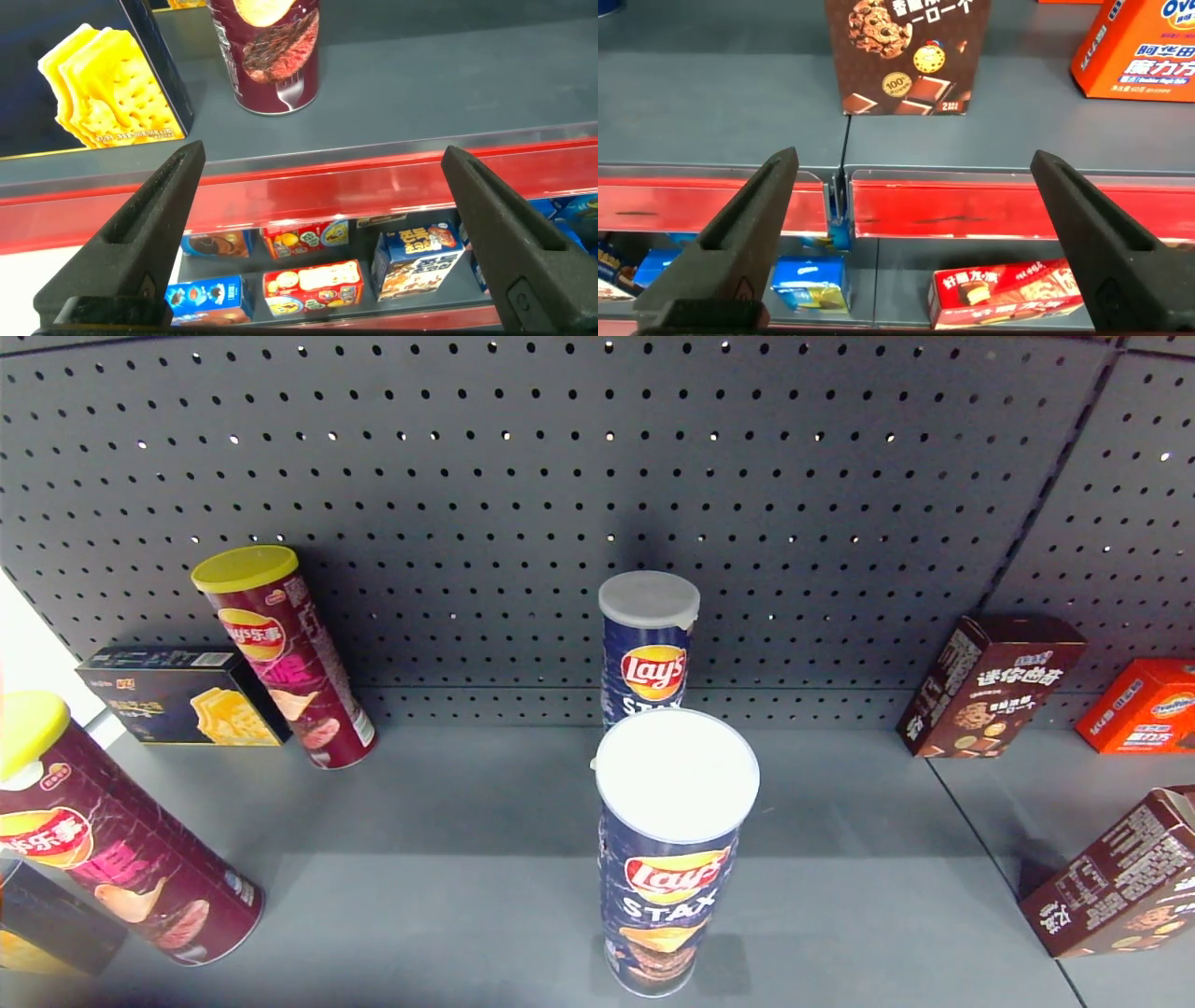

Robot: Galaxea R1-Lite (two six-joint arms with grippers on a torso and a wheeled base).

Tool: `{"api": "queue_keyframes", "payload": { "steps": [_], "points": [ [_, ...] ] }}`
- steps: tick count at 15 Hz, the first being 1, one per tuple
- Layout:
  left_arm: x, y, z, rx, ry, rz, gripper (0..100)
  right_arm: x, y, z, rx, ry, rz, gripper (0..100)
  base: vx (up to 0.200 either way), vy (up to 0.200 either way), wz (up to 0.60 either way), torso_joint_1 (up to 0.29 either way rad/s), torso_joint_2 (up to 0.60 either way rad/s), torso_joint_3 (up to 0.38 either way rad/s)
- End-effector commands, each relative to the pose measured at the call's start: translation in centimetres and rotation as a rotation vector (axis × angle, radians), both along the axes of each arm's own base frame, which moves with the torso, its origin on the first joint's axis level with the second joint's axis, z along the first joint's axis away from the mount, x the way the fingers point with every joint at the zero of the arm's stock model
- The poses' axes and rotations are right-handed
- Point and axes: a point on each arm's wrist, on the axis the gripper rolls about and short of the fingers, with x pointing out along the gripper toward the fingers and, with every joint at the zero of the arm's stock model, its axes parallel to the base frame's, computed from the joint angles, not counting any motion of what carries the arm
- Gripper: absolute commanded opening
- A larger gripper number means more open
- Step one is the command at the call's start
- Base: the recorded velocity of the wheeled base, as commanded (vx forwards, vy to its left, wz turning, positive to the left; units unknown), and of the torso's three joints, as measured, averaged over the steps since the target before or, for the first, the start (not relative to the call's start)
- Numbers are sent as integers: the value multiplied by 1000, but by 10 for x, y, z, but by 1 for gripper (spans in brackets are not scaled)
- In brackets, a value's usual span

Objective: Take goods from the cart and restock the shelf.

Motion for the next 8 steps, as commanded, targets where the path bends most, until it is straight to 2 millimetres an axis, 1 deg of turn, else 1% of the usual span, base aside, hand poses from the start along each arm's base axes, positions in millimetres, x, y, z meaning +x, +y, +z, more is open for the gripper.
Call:
{"api": "queue_keyframes", "payload": {
  "steps": [1,8],
  "points": [
    [0,0,0,0,0,0,100,0,0,0,0,-1,2,100,0,0,0,0,0,0],
    [0,0,0,-2,0,2,100,0,0,0,0,-1,2,100,0,0,0,0,0,0]
  ]
}}
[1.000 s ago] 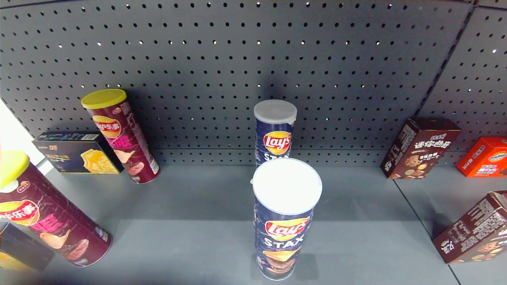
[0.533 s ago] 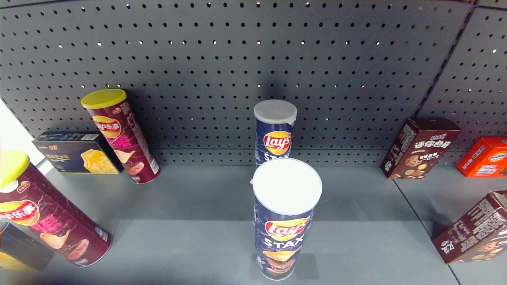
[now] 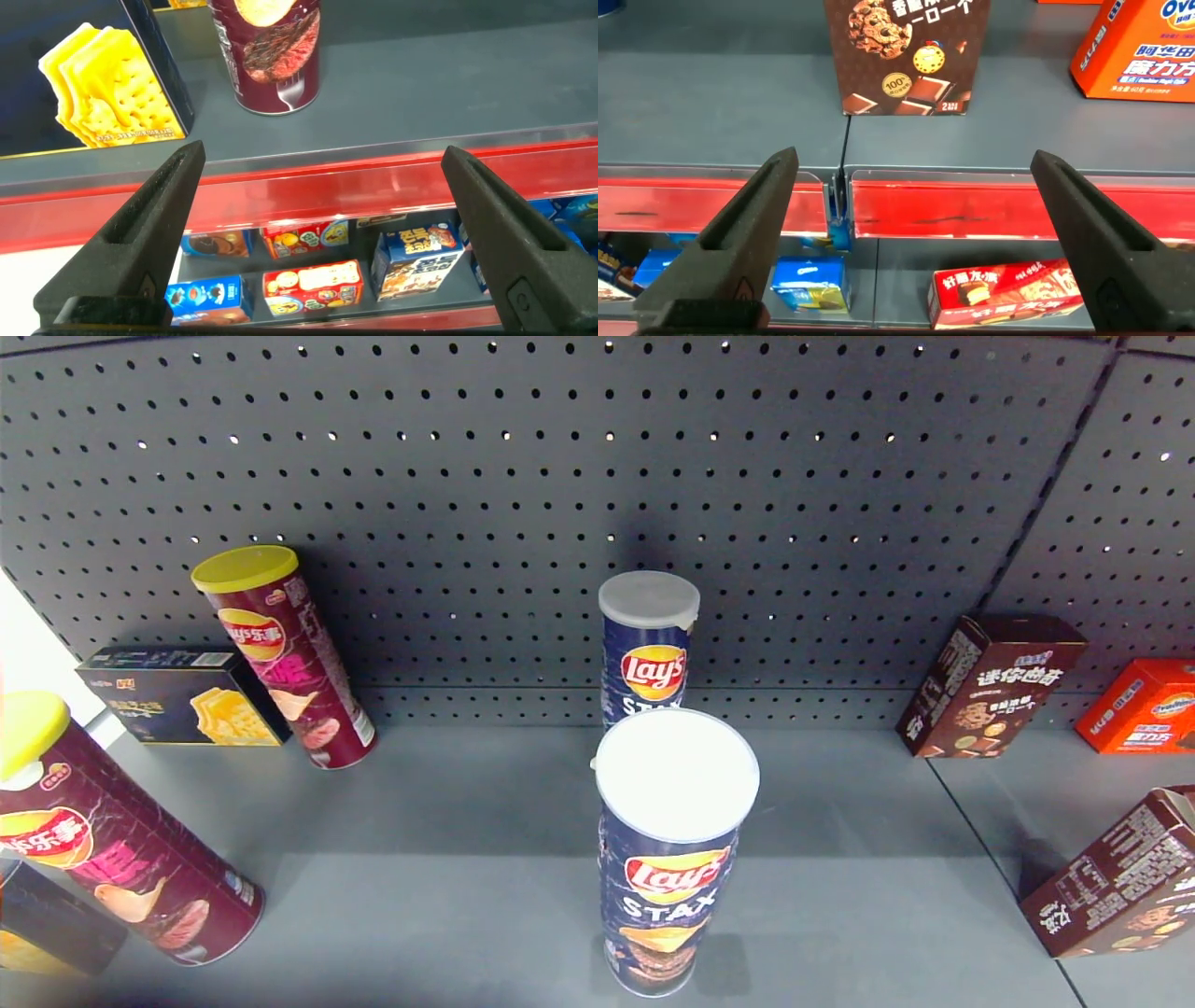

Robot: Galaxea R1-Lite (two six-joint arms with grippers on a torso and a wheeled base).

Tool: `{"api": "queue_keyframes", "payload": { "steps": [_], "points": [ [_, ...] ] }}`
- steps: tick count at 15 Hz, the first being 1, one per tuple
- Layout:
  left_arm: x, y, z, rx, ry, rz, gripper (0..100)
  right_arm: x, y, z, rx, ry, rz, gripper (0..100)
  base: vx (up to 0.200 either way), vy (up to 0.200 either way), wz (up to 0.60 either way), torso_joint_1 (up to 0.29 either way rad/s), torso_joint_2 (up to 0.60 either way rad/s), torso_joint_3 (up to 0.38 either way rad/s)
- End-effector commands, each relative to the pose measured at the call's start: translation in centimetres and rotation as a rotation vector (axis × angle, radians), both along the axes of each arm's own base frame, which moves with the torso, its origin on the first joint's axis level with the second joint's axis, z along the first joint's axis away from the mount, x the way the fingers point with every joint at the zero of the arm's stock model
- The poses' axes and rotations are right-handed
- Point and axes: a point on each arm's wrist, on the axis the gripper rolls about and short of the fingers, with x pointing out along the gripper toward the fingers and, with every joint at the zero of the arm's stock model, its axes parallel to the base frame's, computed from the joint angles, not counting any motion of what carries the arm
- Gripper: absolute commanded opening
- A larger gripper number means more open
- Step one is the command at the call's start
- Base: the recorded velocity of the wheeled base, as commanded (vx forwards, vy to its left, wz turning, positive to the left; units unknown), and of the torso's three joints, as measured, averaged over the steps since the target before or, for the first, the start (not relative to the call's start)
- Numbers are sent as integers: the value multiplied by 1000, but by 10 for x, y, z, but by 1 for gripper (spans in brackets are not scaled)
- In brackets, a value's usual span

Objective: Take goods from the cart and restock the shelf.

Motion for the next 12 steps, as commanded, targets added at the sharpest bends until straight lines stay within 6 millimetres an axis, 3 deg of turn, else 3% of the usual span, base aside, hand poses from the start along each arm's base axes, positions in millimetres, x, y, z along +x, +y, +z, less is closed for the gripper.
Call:
{"api": "queue_keyframes", "payload": {
  "steps": [1,12],
  "points": [
    [0,0,0,0,0,0,100,0,0,0,0,-1,1,100,0,0,0,0,0,0],
    [0,0,0,2,-2,-4,100,0,0,0,0,1,1,100,0,0,0,0,0,0]
  ]
}}
